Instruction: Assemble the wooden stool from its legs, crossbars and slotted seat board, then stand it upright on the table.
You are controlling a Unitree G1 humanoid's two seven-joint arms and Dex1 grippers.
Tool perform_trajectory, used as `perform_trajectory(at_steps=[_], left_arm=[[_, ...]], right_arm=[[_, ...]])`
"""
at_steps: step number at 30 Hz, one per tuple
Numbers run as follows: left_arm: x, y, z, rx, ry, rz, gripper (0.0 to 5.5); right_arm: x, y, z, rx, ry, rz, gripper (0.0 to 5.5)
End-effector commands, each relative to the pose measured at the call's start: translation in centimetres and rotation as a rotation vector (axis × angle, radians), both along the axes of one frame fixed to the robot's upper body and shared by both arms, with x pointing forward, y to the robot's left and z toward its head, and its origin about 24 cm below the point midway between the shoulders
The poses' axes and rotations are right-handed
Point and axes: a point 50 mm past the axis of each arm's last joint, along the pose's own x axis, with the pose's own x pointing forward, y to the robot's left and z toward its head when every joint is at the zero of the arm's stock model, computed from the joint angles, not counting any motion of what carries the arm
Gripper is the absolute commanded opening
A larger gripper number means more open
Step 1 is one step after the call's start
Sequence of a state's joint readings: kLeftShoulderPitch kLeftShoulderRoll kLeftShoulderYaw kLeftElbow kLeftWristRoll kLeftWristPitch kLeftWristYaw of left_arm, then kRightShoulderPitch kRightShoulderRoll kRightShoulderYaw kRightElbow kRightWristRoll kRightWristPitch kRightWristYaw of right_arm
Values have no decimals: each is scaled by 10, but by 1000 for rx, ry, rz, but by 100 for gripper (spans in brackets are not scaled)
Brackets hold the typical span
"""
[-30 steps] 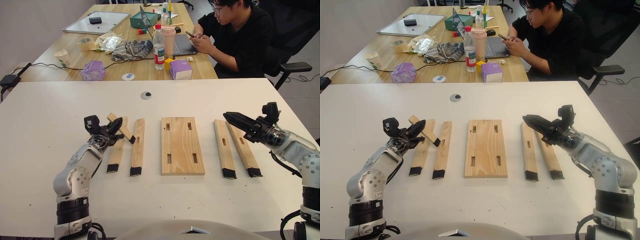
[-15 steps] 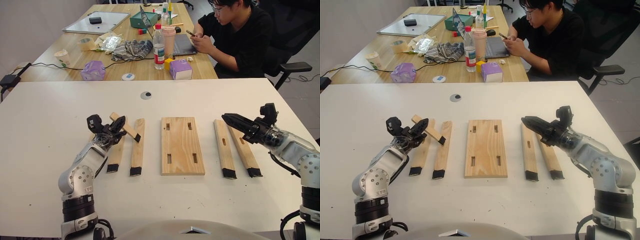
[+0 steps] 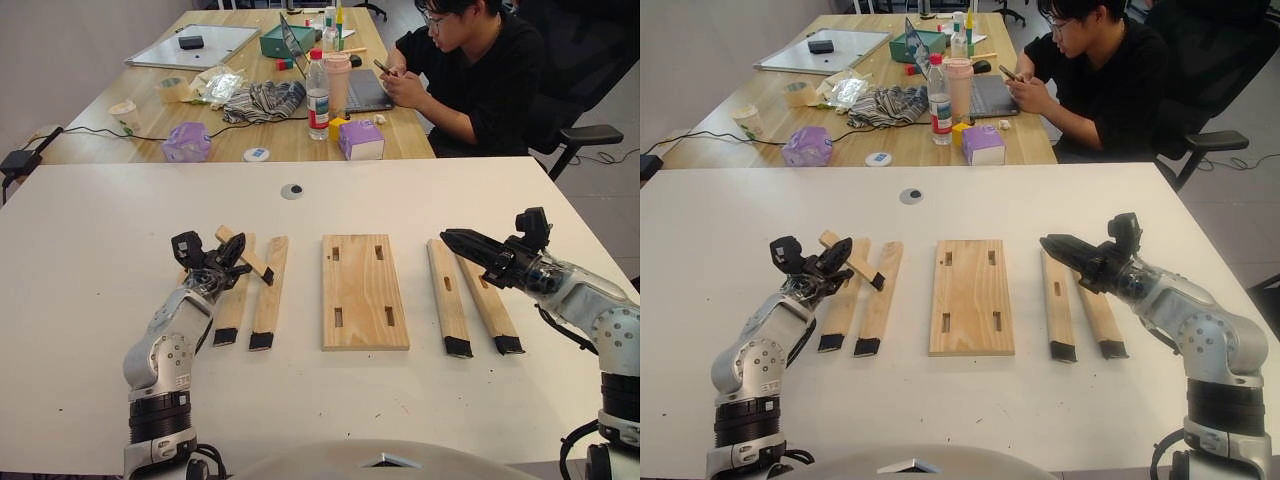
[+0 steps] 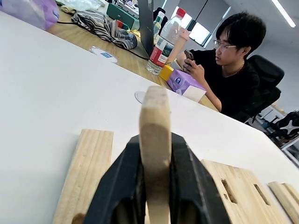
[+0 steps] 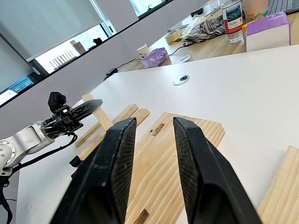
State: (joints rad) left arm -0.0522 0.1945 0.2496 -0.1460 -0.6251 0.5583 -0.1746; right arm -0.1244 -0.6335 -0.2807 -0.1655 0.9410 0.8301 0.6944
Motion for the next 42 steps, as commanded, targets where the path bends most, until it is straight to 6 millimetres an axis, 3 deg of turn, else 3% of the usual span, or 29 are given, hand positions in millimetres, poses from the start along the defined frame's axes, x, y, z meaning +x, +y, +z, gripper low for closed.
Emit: perform_trajectory(at_steps=[1,8,17,22,26,33,36,42], left_arm=[[-17,0,-33,180,199,62,38],[-25,1,-45,271,180,147,38],[-50,-2,-73,487,61,-71,38],[-61,8,-97,461,169,-78,38],[-72,17,-116,535,295,-163,38],[-72,6,-115,561,287,-277,38],[-71,6,-114,474,293,-242,38],[-44,-8,-92,240,199,-233,38]], right_arm=[[2,4,1,0,-13,10,142],[2,5,1,-11,-9,30,142],[1,6,2,-18,-2,39,142],[2,8,3,-17,-8,47,142],[2,8,3,-18,-11,43,142],[2,9,2,-18,-11,40,142],[2,8,1,-19,-9,37,142],[4,11,0,-20,-13,38,142]])
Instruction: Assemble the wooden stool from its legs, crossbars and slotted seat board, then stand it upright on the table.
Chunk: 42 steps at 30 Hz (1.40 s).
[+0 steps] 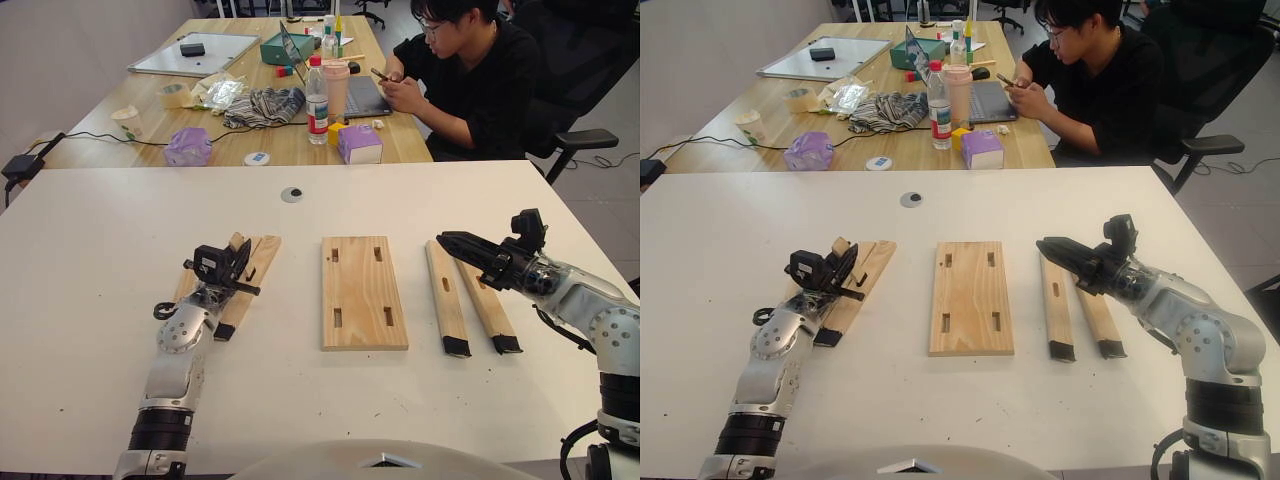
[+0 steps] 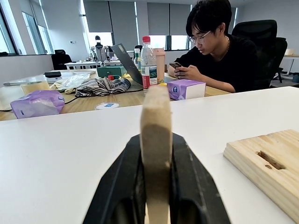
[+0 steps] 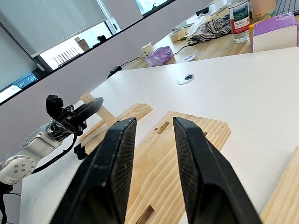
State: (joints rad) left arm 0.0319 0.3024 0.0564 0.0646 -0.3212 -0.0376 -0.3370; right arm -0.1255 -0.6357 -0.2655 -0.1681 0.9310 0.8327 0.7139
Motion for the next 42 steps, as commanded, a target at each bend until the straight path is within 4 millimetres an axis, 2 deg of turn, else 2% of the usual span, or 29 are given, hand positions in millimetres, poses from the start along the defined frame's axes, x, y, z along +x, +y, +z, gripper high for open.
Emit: perform_trajectory(at_steps=[1,7,10,14,17,18,23,27,33,39,42], left_arm=[[-29,-16,-69,-129,471,-69,38],[-12,-54,-67,-37,464,-227,38],[-5,-64,-67,12,447,-266,38],[5,-59,-60,37,398,-234,38],[12,-58,-46,25,336,-232,38],[14,-56,-38,17,306,-237,77],[19,-50,-3,-21,235,-243,149],[8,-35,6,12,272,-243,213],[-28,-12,-3,69,467,-303,294],[-34,-18,1,-12,549,-334,385],[-40,-19,-5,24,594,-334,390]], right_arm=[[6,9,2,-13,-20,14,142],[10,12,2,-15,-26,32,142],[12,13,3,-18,-28,35,142],[12,12,3,-22,-32,30,142],[11,13,2,-21,-34,23,142],[10,13,1,-21,-34,19,142],[4,9,-2,-35,-20,15,142],[1,6,-3,-35,-21,-3,142],[-6,3,-6,-38,-15,-34,142],[-7,4,-7,-38,-10,-38,142],[-6,5,-7,-39,-9,-36,142]])
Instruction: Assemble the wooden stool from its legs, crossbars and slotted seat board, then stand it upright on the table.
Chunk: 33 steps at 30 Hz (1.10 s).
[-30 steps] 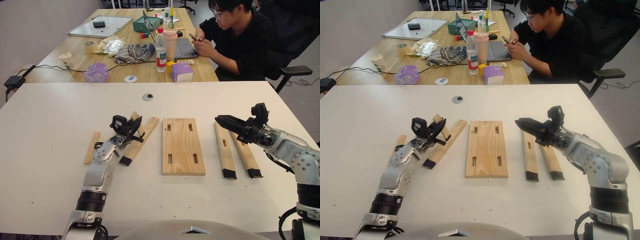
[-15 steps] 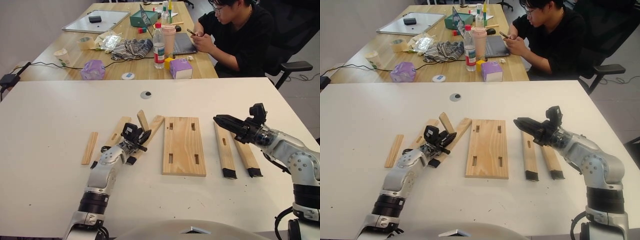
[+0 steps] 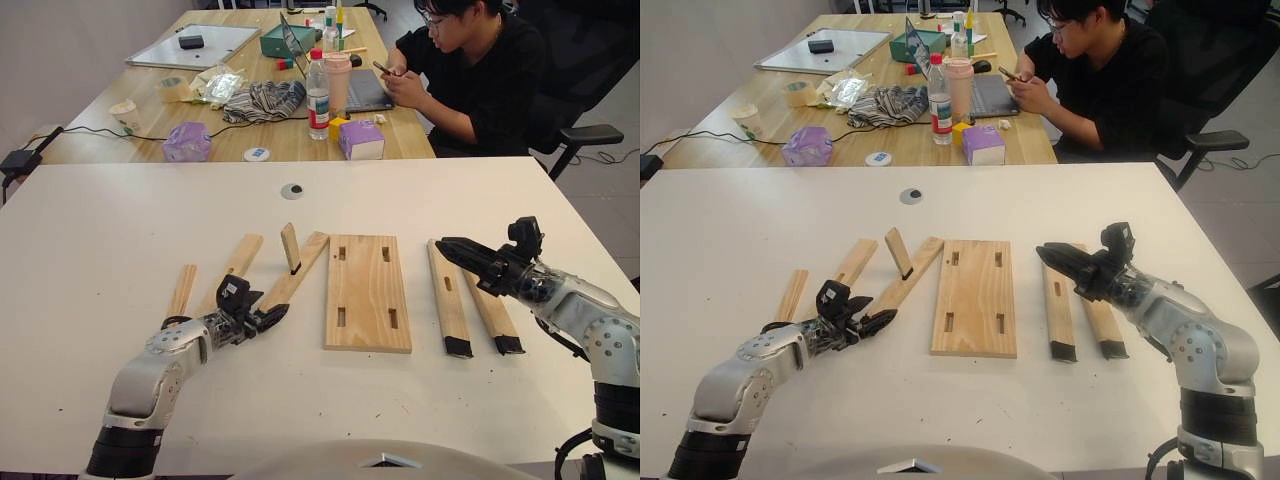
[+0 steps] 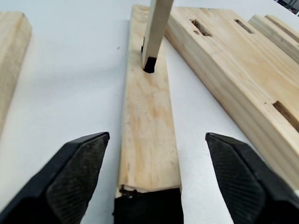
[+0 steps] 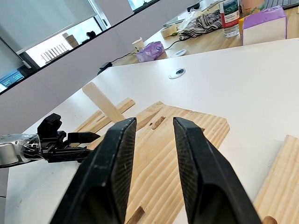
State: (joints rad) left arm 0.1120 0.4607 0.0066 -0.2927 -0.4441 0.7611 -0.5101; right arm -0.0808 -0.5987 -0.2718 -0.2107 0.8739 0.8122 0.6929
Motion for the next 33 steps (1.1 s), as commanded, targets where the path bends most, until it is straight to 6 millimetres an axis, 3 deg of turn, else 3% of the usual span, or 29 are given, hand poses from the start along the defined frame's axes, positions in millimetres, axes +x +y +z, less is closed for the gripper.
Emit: perform_trajectory(at_steps=[1,7,14,19,24,26,29,33], left_arm=[[-4,-1,-4,64,26,-20,390],[-3,-1,-8,138,-4,-39,390],[5,3,-9,217,-61,-46,291],[29,6,0,222,-148,68,212],[54,-11,31,94,-307,71,200],[65,-18,53,-30,-385,72,200],[74,-38,90,-325,-436,-15,200],[68,-55,118,-585,-413,-205,200]], right_arm=[[0,3,0,-4,-5,3,142],[2,5,0,-3,-10,6,142],[5,5,1,3,-23,-8,142],[9,11,7,12,-63,-23,142],[18,18,24,76,-128,-54,142],[22,23,35,141,-159,-38,163],[16,45,50,274,-182,144,207],[7,74,60,340,-171,379,273]])
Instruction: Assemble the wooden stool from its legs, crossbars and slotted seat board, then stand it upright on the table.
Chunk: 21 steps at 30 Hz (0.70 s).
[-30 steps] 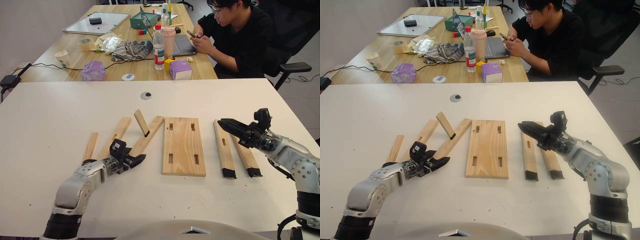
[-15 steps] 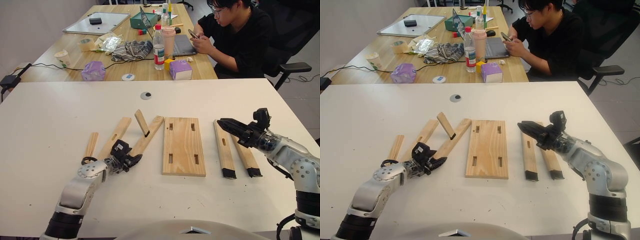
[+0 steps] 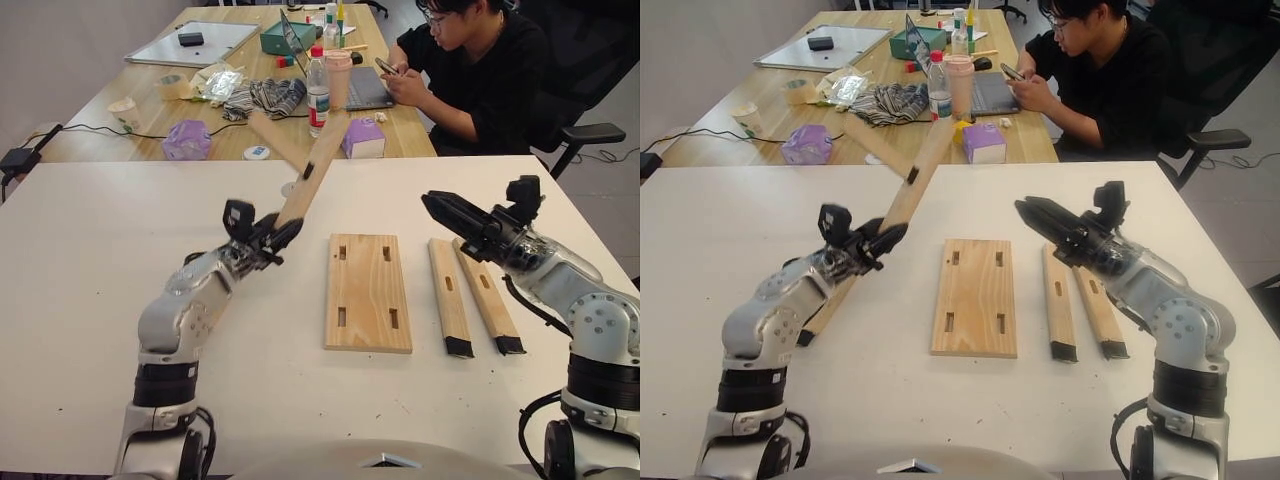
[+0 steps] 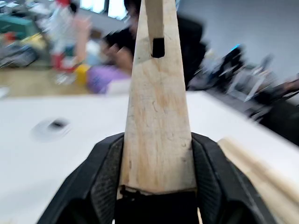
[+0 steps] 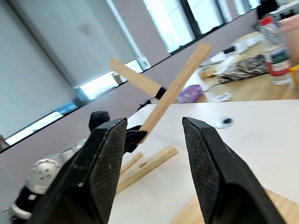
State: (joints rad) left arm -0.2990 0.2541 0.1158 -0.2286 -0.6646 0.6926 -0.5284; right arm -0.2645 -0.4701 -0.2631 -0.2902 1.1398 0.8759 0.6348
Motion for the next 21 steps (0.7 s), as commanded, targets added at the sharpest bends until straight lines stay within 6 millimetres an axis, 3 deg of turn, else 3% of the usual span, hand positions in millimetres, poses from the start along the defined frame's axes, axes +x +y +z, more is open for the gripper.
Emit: perform_trajectory(at_steps=[1,5,9,13,21], left_arm=[[-7,-9,24,-141,-22,-188,200],[-21,-15,32,-214,1,-361,200],[-32,-17,33,-271,33,-451,200],[-36,-17,33,-291,55,-475,200],[-44,-19,28,-309,84,-514,200]], right_arm=[[-4,29,10,37,-26,194,285],[6,38,17,67,-25,243,359],[17,34,10,36,5,181,424],[10,36,21,125,-13,266,430],[10,40,25,187,7,274,430]])
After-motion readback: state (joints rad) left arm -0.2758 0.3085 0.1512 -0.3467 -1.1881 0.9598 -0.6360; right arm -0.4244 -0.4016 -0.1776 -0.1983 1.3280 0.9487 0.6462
